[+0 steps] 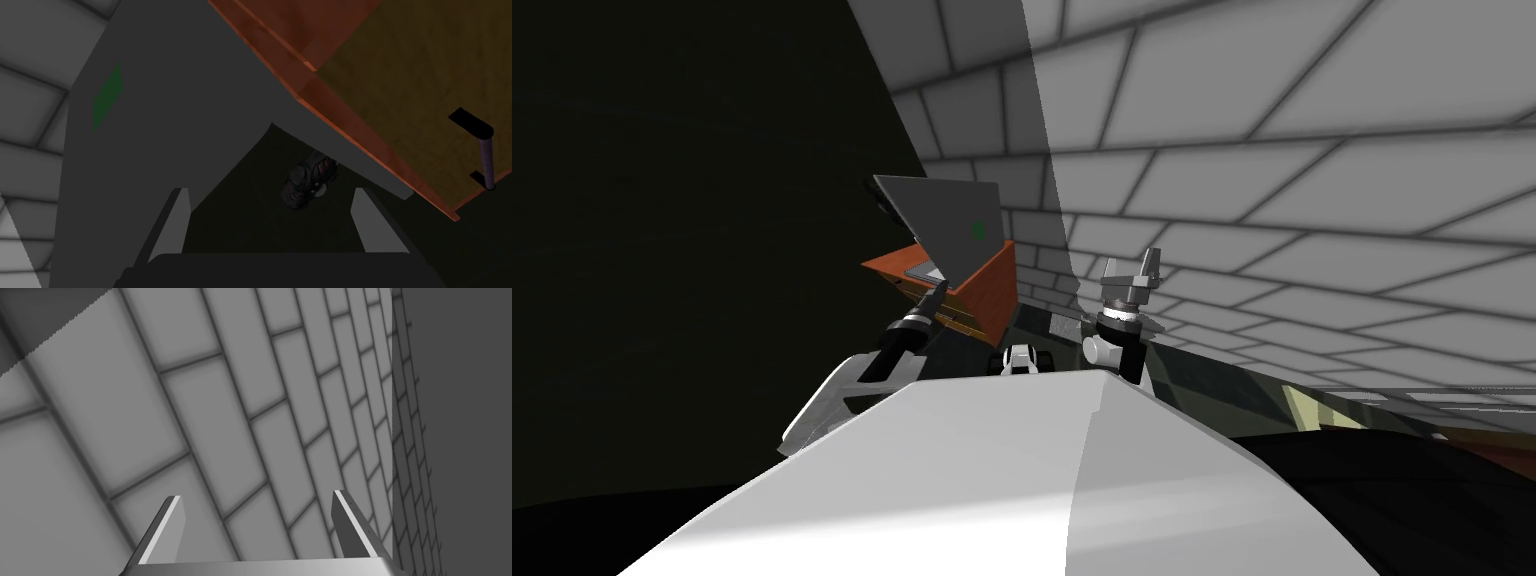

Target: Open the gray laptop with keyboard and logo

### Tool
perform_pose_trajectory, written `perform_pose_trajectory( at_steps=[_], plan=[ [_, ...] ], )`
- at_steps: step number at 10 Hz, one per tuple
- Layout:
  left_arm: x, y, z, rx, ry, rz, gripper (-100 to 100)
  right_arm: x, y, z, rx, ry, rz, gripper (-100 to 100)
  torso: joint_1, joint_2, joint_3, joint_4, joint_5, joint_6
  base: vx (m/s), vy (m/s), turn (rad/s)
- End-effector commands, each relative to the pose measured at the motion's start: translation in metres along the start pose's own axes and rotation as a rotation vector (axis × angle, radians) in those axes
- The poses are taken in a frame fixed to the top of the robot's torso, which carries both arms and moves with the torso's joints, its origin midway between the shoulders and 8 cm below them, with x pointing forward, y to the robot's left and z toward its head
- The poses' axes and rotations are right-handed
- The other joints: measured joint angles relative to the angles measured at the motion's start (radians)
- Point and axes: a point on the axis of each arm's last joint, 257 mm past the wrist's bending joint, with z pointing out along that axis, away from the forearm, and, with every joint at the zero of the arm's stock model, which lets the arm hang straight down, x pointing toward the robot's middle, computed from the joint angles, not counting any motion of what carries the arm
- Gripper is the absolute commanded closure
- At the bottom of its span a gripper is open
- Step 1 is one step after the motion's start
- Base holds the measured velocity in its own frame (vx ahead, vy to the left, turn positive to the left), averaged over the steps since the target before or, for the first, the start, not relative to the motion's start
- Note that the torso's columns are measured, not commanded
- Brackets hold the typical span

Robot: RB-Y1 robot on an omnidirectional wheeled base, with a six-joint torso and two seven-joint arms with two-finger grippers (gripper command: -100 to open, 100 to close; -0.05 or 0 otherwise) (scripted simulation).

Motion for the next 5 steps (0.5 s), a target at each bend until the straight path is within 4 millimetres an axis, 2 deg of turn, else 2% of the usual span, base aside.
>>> perform_pose_trajectory(
  at_steps=[1, 5],
  plan=[
    [-0.009, -0.005, -0.005, -0.013, -0.002, 0.041, -100, 0.0, 0.0, 0.0, 0.0, 0.0, 0.0, 0, 0.0, 0.0, 0.0, 0.0, 0.0, 0.0, 0.092, -0.021, -0.04],
    [-0.025, -0.031, -0.015, 0.024, -0.026, 0.056, -100, 0.0, 0.0, 0.0, 0.0, 0.0, 0.0, 0, -0.001, 0.001, 0.001, 0.0, 0.0, 0.0, 0.048, -0.028, -0.028]
  ],
)
